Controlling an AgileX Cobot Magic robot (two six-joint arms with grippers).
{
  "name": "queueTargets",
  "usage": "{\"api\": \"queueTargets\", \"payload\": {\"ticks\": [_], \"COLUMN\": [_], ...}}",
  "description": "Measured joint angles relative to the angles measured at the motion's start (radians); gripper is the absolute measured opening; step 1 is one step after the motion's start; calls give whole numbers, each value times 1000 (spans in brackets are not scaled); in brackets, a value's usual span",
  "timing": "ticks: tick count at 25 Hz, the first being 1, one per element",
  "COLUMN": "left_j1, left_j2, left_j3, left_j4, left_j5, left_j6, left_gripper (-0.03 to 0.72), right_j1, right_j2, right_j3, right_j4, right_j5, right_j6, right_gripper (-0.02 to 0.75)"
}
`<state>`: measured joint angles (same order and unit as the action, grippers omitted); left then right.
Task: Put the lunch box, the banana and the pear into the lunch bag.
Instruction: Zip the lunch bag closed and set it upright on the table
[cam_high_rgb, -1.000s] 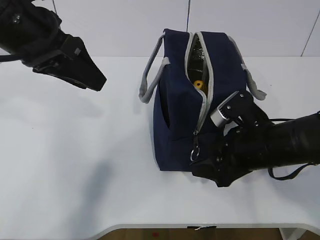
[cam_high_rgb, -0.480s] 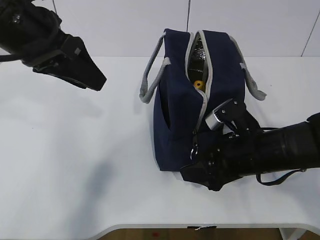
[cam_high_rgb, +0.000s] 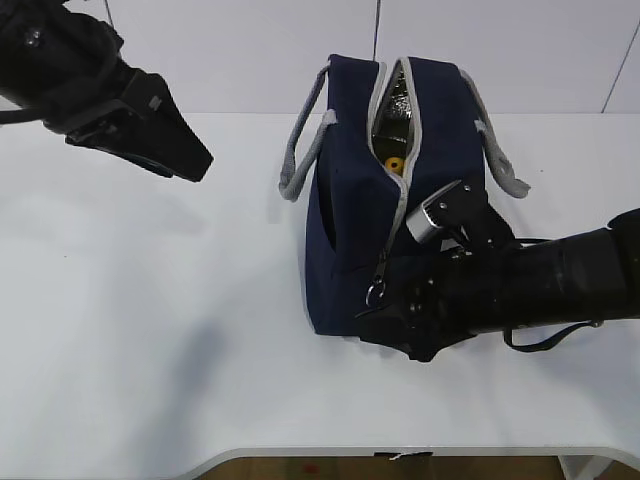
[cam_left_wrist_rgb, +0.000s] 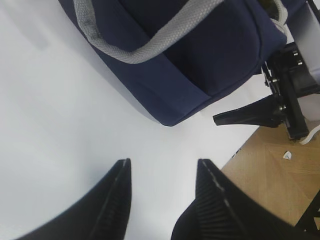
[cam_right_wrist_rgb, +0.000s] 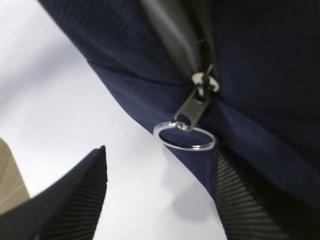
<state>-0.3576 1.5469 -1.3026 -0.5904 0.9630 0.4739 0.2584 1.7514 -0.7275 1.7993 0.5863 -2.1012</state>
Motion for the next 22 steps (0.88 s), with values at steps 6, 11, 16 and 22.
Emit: {"api": "queueTargets", "payload": {"ticks": [6,11,16,22], "left_j1": [0,0,0,0], "left_j2": [0,0,0,0], "left_j3": [0,0,0,0], "left_j4": [0,0,0,0], "left_j5": [0,0,0,0], "left_j6": [0,0,0,1], "left_gripper": [324,323,323,323], "right_j1": [0,0,0,0], "right_j2": [0,0,0,0], "right_j3": [-6,-7,-13,-30], "right_j4": [2,2,2,2], "right_j5": [-6,4,62,66], "right_j6": [4,-6,-58,-80], "right_gripper": [496,490,490,491]}}
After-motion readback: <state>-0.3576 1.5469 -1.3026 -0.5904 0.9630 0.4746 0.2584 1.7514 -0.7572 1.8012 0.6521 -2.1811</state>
